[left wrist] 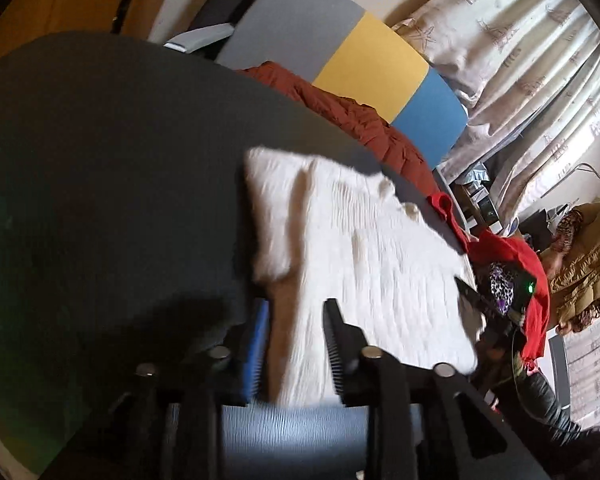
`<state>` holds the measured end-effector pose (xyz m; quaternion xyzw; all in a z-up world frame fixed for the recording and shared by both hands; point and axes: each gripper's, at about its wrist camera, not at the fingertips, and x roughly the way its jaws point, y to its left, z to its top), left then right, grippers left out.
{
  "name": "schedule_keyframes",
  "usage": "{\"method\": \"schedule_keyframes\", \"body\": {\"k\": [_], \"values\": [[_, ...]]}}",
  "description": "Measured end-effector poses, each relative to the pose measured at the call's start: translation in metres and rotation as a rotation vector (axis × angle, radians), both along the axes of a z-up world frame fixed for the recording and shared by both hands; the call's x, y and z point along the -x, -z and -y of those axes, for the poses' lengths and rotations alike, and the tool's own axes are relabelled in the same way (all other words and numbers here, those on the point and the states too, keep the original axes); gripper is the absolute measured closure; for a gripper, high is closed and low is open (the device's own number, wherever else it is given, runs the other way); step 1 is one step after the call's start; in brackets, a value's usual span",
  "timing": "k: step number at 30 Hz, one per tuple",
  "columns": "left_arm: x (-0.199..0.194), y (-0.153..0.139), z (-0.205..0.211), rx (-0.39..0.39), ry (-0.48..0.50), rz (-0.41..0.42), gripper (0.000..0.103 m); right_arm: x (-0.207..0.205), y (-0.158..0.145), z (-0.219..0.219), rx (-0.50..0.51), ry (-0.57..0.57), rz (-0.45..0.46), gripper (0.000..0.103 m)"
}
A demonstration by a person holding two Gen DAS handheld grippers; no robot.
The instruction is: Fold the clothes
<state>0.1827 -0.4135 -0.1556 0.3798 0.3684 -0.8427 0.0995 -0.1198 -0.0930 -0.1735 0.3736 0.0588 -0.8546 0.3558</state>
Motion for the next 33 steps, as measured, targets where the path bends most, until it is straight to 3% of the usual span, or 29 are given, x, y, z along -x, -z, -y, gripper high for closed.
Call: {"method": "schedule_keyframes", "body": {"k": [6, 7, 9, 12, 15, 16, 19, 23, 27, 29, 33], "values": [[0.035, -0.003, 0.018, -0.022, 0.073, 0.008, 0.069, 0.0, 0.001, 0.0, 0.003, -0.003, 0.002, 0.04], [0.036, 0.0, 0.018, -0.024, 0.086, 0.023, 0.074, 0.001, 0.001, 0.0, 0.004, -0.004, 0.003, 0.04], [0.034, 0.0, 0.009, 0.006, 0.105, 0.037, 0.096, 0.001, 0.001, 0.0, 0.004, -0.006, 0.004, 0.039], [0.017, -0.006, -0.004, 0.085, 0.08, 0.055, 0.099, 0.001, 0.001, 0.0, 0.005, -0.008, 0.006, 0.039], [0.013, 0.011, -0.009, 0.118, 0.068, 0.13, 0.099, 0.001, 0.001, 0.0, 0.006, -0.01, 0.008, 0.038], [0.012, 0.019, -0.01, 0.124, 0.067, 0.16, 0.098, 0.002, 0.001, 0.0, 0.006, -0.01, 0.008, 0.037], [0.005, 0.012, -0.002, 0.097, 0.002, 0.119, 0.093, 0.002, 0.001, 0.0, 0.009, -0.011, 0.009, 0.037], [0.006, -0.028, 0.006, 0.167, -0.036, 0.026, 0.09, 0.003, 0.002, 0.0, 0.007, -0.012, 0.006, 0.037], [0.052, -0.054, -0.013, 0.236, 0.101, -0.024, 0.083, 0.002, 0.001, 0.0, 0.01, -0.012, 0.006, 0.037], [0.081, -0.056, -0.025, 0.251, 0.183, -0.02, 0.073, 0.002, 0.002, 0.0, 0.012, -0.013, 0.007, 0.037], [0.132, -0.048, -0.043, 0.279, 0.322, 0.034, 0.067, 0.001, 0.002, -0.001, 0.018, -0.013, 0.009, 0.037]]}}
